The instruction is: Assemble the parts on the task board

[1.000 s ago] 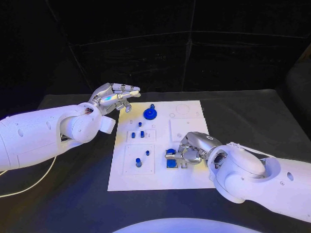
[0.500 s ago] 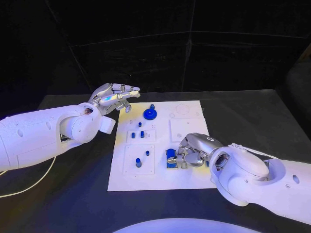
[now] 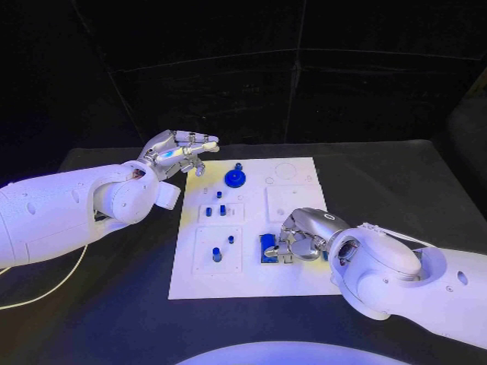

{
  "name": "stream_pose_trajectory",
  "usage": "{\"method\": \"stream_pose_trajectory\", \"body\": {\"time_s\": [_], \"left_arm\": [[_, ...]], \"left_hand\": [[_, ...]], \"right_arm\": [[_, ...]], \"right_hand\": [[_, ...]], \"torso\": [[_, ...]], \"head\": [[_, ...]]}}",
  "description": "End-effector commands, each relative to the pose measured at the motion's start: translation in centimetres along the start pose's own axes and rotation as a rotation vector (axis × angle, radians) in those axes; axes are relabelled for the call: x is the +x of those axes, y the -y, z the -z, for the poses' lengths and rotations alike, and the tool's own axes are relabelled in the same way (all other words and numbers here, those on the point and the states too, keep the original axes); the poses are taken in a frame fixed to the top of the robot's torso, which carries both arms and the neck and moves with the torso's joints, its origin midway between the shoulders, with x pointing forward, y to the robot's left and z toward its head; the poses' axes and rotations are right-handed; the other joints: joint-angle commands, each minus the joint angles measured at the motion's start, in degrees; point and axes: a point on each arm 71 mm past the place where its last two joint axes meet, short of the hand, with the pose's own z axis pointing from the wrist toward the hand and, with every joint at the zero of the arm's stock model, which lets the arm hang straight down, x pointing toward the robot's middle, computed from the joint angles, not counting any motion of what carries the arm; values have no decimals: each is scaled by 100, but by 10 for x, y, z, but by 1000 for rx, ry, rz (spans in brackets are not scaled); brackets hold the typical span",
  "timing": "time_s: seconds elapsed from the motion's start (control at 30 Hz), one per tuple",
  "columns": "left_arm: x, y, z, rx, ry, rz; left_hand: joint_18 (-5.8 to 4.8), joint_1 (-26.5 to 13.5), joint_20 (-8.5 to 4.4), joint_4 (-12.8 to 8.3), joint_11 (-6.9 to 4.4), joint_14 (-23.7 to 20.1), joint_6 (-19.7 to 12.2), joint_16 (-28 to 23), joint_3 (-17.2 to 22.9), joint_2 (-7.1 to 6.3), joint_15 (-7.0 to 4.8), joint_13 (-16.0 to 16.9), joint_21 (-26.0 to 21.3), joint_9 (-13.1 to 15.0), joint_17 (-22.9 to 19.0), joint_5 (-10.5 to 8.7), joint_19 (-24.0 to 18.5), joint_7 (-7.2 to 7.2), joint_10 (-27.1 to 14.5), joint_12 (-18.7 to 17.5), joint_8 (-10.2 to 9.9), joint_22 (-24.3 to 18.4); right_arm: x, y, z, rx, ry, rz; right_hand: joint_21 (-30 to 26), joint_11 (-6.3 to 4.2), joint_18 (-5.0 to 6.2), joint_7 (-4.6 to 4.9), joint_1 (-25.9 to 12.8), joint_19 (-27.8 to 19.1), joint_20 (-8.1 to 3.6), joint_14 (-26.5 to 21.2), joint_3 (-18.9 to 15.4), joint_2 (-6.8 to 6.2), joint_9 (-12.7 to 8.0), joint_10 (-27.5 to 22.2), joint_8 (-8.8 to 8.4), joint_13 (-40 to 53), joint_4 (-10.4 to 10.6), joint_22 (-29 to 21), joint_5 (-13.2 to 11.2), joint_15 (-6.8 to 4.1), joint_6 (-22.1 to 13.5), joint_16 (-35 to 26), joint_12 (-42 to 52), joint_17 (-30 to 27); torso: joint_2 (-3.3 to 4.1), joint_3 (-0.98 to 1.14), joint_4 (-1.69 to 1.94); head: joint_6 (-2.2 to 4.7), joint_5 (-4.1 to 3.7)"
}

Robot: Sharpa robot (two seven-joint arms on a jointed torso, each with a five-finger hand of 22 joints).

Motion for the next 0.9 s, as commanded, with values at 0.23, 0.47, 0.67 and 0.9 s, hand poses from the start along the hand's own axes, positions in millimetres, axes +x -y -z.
{"method": "stream_pose_trajectory", "body": {"time_s": [0.23, 0.47, 0.67, 0.9], "left_arm": [[1, 1, 0, 6, -8, 6], [0, 1, 0, 6, -6, 5], [0, 1, 1, 6, -5, 5], [0, 1, 0, 6, -6, 5]], "left_hand": [[36, 7, 4, -5, 2, -41, -33, 12, -36, 39, 13, 1, -31, -8, -8, 7, 1, -12, -36, 25, 25, -7], [36, 10, 6, -3, 4, -42, -41, 13, -43, 48, 16, 0, -38, -8, -11, 8, 1, -12, -48, 28, 24, -13], [36, 10, 6, -3, 4, -42, -41, 13, -43, 48, 16, 0, -38, -8, -11, 8, 1, -12, -48, 28, 24, -13], [36, 10, 6, -3, 4, -42, -41, 13, -43, 48, 16, 0, -38, -8, -11, 8, 1, -12, -48, 28, 24, -13]], "right_arm": [[2, 1, -4, 3, -23, 28], [3, 0, -3, -5, -31, 35], [2, 1, -3, -5, -24, 38], [-2, 1, -1, -23, 19, 7]], "right_hand": [[39, -17, -106, -24, 118, 272, -29, 507, -5, 53, 17, 181, 21, 652, -69, 1136, 152, -44, -39, -9, -19, 973], [38, -13, -106, -18, 144, 272, -28, 506, -41, 1, 20, 178, 14, 651, -98, 1137, 155, -42, -53, -13, -25, 967], [36, -9, -106, -14, 260, 269, -25, 505, -51, -30, 26, 171, 6, 650, -178, 1135, 133, -38, -69, -16, -37, 963], [38, 7, -107, 6, 153, 272, -19, 503, -101, 17, 27, 167, -8, 651, -92, 1139, 137, -27, -84, -20, -44, 957]], "torso": [[0, 2, 2], [-1, 2, -10], [0, 4, -5], [-1, 5, -3]], "head": [[-12, 12], [-12, 13], [-5, 4], [22, -10]]}}
